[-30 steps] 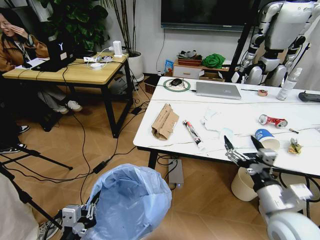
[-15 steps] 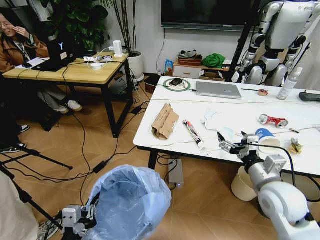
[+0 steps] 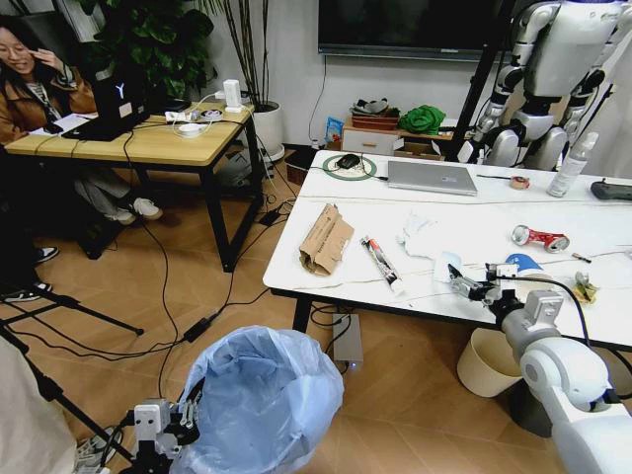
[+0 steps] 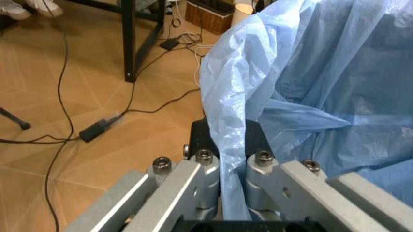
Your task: Pick up the trash bin and place the trash from the table into it.
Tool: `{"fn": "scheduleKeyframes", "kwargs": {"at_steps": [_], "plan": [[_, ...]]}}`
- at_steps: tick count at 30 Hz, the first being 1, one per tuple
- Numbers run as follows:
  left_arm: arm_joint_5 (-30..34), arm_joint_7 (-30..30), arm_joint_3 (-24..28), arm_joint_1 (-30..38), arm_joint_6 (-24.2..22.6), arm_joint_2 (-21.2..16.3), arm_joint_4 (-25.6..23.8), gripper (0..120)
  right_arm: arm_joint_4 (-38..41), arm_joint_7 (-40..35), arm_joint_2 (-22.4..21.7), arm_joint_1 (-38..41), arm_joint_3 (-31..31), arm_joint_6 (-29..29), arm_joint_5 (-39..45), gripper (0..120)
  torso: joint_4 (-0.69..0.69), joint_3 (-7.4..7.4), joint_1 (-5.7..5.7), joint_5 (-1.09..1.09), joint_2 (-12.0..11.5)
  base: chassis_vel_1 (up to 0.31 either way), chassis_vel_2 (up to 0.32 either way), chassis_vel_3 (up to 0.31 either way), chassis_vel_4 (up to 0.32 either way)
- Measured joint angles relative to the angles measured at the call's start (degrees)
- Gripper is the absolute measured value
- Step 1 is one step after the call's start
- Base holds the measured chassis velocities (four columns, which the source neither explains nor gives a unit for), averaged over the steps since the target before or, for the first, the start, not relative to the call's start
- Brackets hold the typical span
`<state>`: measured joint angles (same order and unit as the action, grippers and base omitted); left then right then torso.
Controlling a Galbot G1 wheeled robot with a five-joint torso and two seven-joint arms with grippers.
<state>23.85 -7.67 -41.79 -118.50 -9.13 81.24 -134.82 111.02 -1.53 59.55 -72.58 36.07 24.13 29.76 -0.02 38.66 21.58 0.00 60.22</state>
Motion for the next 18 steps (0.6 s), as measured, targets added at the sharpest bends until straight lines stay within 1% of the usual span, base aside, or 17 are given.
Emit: {"fn": "scheduleKeyframes", "kwargs": {"at_steps": [2, 3, 5, 7, 8, 9, 10, 11, 13, 15, 17, 18], "plan": [[0.0, 0.0, 0.2, 0.0, 0.0, 0.1, 0.0, 0, -0.5, 0.0, 0.3, 0.5, -0.6, 0.0, -0.2, 60, 0.01, -0.01, -0.01, 0.0, 0.0, 0.0, 0.0, 0.0, 0.0], [0.0, 0.0, 0.2, 0.0, 0.0, 0.1, 0.0, 0, -0.5, 0.0, 0.3, 0.5, -0.6, 0.0, -0.2, 60, 0.01, -0.01, -0.01, 0.0, 0.0, 0.0, 0.0, 0.0, 0.0], [0.0, 0.0, 0.2, 0.0, 0.0, 0.0, 0.1, 0, -0.9, 0.0, 0.6, 0.9, -1.1, -0.1, -0.5, 50, 0.02, -0.01, -0.01, 0.0, 0.0, 0.0, 0.0, 0.0, 0.0], [0.1, 0.0, 0.1, 0.0, 0.0, -0.1, 0.1, 0, -1.0, 0.0, 0.8, 1.0, -1.2, -0.1, -0.6, 42, 0.01, -0.02, -0.01, 0.0, 0.0, 0.0, 0.0, 0.0, 0.0], [0.1, 0.0, 0.1, 0.1, -0.1, -0.2, 0.1, 0, -1.0, 0.1, 0.8, 1.0, -1.3, -0.1, -0.7, 38, 0.01, -0.02, -0.01, 0.0, 0.0, 0.0, 0.0, 0.0, 0.0], [0.1, 0.0, 0.1, 0.1, -0.1, -0.2, 0.1, 0, -1.0, 0.1, 0.8, 1.0, -1.3, -0.1, -0.7, 38, 0.01, -0.02, -0.01, 0.0, 0.0, 0.0, 0.0, 0.0, 0.0], [0.1, 0.0, 0.1, 0.1, -0.1, -0.4, 0.2, 0, -1.1, 0.1, 1.0, 1.1, -1.3, -0.1, -0.7, 32, 0.01, -0.02, -0.02, 0.0, 0.0, 0.0, 0.0, 0.0, 0.0], [0.2, 0.0, 0.1, 0.2, -0.1, -0.4, 0.2, 0, -1.1, 0.1, 1.0, 1.2, -1.3, -0.1, -0.8, 30, 0.01, -0.03, -0.02, 0.0, 0.0, 0.0, 0.0, 0.0, 0.0], [0.3, 0.0, 0.1, 0.3, -0.1, -0.6, 0.2, 0, -1.1, 0.2, 1.1, 1.2, -1.2, -0.3, -0.9, 22, 0.01, -0.03, -0.02, 0.0, -0.1, 0.0, 0.0, 0.0, 0.0], [0.4, 0.0, 0.1, 0.5, -0.2, -0.8, 0.3, 0, -1.2, 0.4, 1.1, 1.2, -0.9, -0.4, -1.0, 10, 0.01, -0.04, -0.02, 0.0, -0.1, 0.0, 0.0, 0.0, 0.0], [0.4, 0.0, 0.2, 0.5, -0.2, -0.8, 0.3, 0, -1.2, 0.4, 1.1, 1.2, -0.8, -0.5, -1.0, 8, 0.01, -0.04, -0.02, 0.0, -0.1, 0.0, 0.0, 0.0, 0.0], [0.5, -0.1, 0.2, 0.5, -0.2, -0.8, 0.4, 0, -1.2, 0.5, 1.1, 1.1, -0.6, -0.6, -1.1, 3, 0.01, -0.04, -0.02, 0.0, -0.1, 0.0, 0.0, 0.0, 0.0]]}}
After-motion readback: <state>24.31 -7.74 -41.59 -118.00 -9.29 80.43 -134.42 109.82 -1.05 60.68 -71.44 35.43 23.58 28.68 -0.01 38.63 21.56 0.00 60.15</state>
